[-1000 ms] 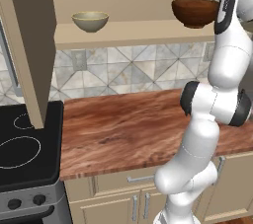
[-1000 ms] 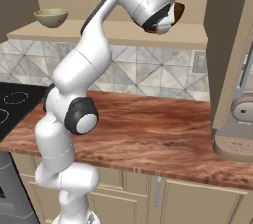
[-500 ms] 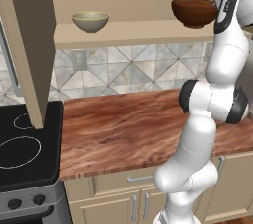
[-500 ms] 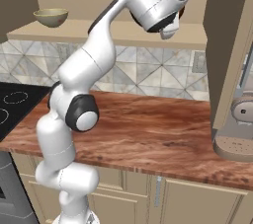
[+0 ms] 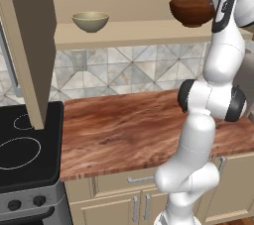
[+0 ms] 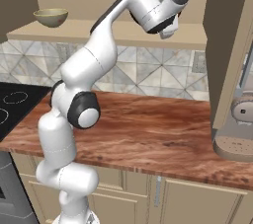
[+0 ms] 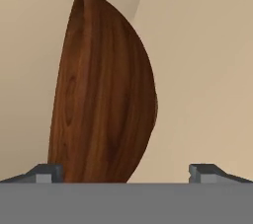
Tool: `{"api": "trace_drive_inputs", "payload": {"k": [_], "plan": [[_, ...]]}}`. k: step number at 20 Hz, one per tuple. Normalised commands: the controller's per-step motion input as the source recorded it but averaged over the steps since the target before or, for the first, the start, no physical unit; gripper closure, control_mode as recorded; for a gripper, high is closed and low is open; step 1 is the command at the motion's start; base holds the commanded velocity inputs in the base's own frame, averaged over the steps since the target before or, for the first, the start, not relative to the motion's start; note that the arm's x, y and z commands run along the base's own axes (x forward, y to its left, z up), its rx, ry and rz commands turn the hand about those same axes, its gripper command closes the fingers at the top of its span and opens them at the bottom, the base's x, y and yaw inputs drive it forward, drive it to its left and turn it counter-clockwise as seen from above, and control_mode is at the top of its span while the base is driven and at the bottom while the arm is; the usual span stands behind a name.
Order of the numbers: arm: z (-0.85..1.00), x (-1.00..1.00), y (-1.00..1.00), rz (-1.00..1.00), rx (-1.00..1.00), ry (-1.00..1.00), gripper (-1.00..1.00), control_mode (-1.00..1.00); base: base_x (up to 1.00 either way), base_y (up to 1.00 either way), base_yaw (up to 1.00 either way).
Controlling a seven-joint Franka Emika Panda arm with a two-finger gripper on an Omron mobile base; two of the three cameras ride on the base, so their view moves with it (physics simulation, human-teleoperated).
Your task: Take the smaller bowl and place it next to the appetizer plate on the dining counter , and place the larger bowl next to the plate with cooked food.
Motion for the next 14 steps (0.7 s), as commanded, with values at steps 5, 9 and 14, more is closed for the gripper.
{"api": "trace_drive_inputs", "payload": {"k": [5,9,14], "plan": [[-0.68,0.41,0.52,0.0,0.0,0.0,-1.0,-1.0,0.0,0.0,0.0],[-0.81,0.45,0.74,0.0,-0.01,0.0,1.0,-1.0,0.0,0.0,0.0],[-0.81,0.36,0.45,0.0,0.0,0.0,1.0,-1.0,0.0,0.0,0.0]]}}
